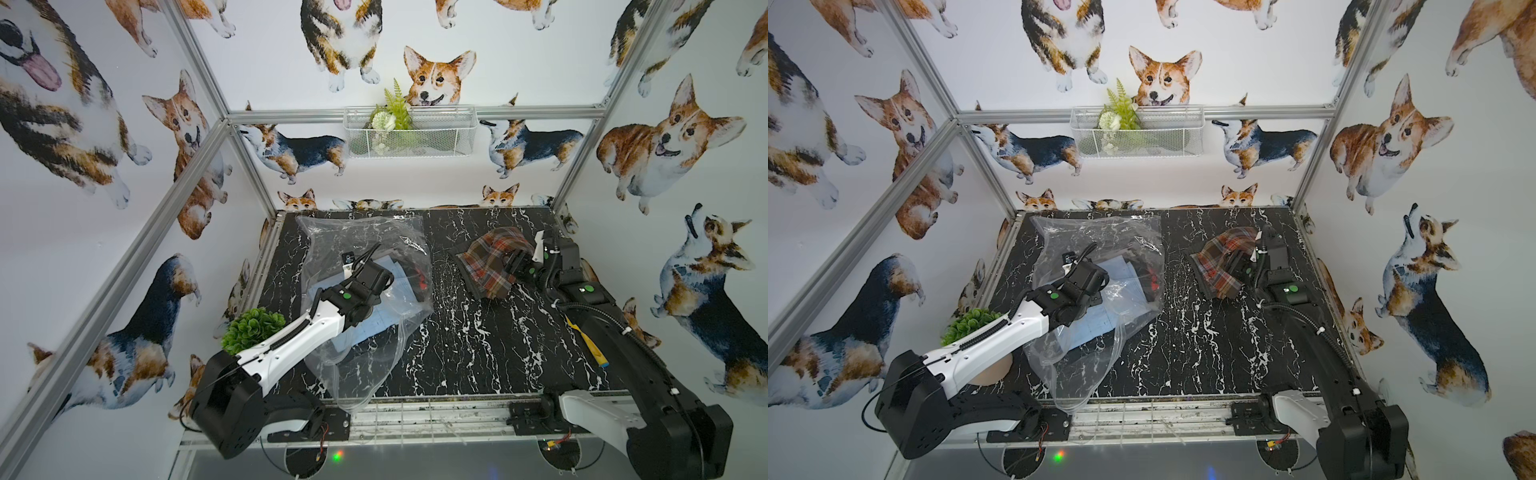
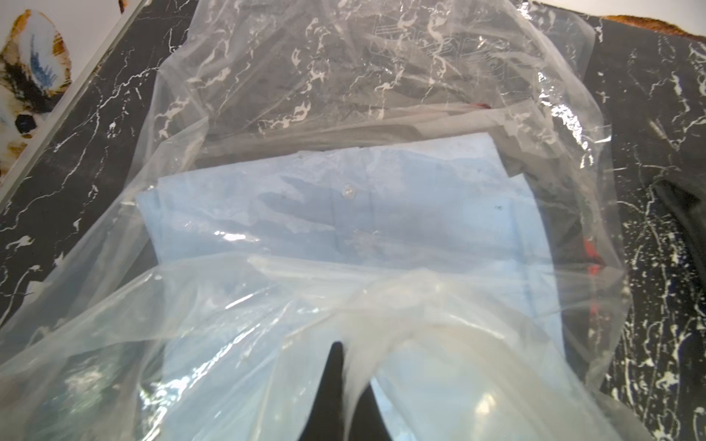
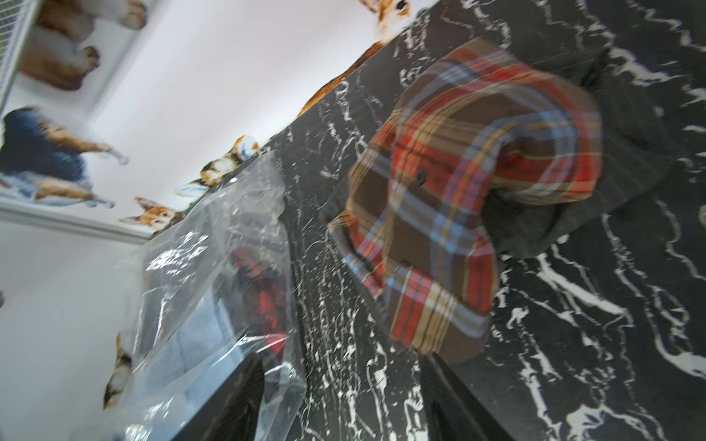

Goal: Take the shirt out of the vacuum bag
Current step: Place the shirt at the center of the board.

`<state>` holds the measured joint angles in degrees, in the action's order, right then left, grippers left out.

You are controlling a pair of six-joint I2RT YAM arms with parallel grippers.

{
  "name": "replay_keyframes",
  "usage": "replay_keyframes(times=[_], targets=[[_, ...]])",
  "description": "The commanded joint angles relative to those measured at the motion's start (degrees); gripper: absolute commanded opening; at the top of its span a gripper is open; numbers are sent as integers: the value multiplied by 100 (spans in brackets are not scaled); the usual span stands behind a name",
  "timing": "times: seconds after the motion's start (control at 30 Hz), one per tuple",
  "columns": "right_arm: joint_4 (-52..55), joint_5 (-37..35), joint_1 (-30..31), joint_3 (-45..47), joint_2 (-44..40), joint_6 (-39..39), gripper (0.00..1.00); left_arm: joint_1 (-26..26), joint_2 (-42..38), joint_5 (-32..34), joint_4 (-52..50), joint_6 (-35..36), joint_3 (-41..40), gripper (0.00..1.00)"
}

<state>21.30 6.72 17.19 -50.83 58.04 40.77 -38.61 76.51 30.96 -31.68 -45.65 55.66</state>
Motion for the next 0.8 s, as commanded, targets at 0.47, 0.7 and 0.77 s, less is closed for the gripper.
replay_keyframes(times=[0.47,0.7,0.77], targets=[[-140,-2121,4595,434,-1033,1154,69,-567,1197,198,539,-1064,1557,0],[-130,-3175,5585,542,-381,1356,69,-900,962,782,751,-1216,1418,0],[-241,-3370,5619,713,-259,1420,70,-955,824,865,848,-1123,1363,0]])
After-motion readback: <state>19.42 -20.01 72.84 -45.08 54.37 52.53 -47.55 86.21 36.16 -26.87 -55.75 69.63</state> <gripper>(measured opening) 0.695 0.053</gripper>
